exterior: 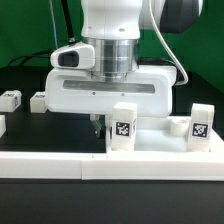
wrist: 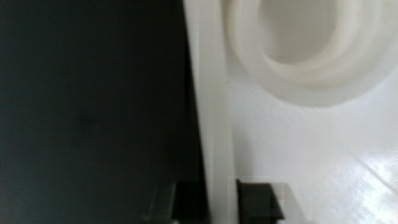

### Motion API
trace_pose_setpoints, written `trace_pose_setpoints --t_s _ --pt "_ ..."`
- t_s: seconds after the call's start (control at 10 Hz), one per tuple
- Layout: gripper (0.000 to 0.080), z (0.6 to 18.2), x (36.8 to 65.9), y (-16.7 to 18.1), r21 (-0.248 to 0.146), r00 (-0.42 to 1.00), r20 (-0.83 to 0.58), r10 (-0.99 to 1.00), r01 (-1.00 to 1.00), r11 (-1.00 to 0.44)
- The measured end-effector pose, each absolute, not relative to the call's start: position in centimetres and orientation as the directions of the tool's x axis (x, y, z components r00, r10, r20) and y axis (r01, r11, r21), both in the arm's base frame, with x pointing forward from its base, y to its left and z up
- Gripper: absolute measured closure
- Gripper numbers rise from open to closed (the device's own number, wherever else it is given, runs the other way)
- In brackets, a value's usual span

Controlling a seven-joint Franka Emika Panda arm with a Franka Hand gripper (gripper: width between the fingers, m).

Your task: Assemble square table

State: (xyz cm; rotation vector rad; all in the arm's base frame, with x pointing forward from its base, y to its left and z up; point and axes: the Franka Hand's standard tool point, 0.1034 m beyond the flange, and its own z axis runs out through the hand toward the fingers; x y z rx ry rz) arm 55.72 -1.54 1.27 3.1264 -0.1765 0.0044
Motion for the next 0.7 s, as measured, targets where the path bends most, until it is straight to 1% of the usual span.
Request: trace_pose_setpoints --t_s 0.7 --pt "0.0732 1.28 55.7 -1.53 0.01 0.994 0.003 -0.111 -0.111 -0.994"
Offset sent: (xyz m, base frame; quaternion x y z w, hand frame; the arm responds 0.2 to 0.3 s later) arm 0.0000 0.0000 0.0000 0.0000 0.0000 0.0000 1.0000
